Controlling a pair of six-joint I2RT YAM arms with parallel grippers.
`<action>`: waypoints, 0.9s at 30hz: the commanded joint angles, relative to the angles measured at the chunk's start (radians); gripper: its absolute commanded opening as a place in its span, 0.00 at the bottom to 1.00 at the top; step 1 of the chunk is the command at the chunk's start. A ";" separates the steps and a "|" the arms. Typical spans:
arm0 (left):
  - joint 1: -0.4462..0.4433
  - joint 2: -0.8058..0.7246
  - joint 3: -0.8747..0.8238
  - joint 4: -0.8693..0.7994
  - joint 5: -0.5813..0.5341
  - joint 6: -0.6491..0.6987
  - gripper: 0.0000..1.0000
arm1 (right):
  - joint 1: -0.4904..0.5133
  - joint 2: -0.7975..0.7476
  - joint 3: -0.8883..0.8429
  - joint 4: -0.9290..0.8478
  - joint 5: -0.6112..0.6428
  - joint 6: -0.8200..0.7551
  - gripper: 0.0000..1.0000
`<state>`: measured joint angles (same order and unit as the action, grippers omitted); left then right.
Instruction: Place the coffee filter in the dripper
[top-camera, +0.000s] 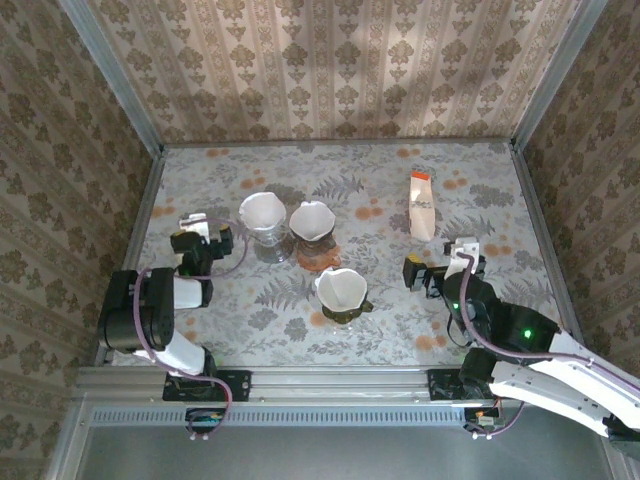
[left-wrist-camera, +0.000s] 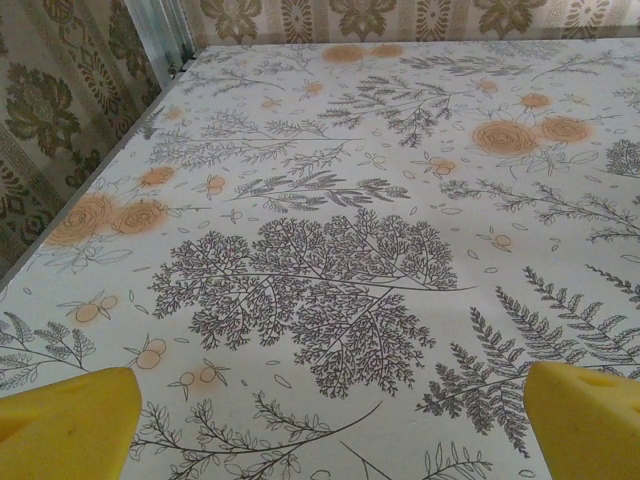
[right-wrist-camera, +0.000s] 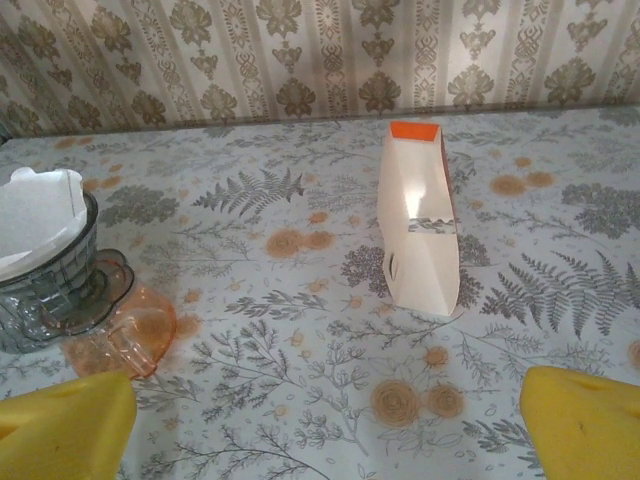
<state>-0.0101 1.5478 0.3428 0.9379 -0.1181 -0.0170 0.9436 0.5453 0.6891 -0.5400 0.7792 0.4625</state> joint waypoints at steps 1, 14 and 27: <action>-0.010 0.000 0.009 0.044 -0.052 0.023 1.00 | -0.024 0.041 -0.008 0.123 0.055 -0.127 1.00; -0.010 0.000 0.009 0.045 -0.051 0.023 1.00 | -0.692 0.320 -0.151 0.645 -0.312 -0.377 1.00; -0.014 0.002 0.015 0.035 -0.058 0.025 1.00 | -0.852 0.817 -0.271 1.251 -0.421 -0.424 1.00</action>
<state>-0.0193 1.5478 0.3428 0.9512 -0.1623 -0.0059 0.1184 1.3056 0.4332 0.5179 0.3946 0.0536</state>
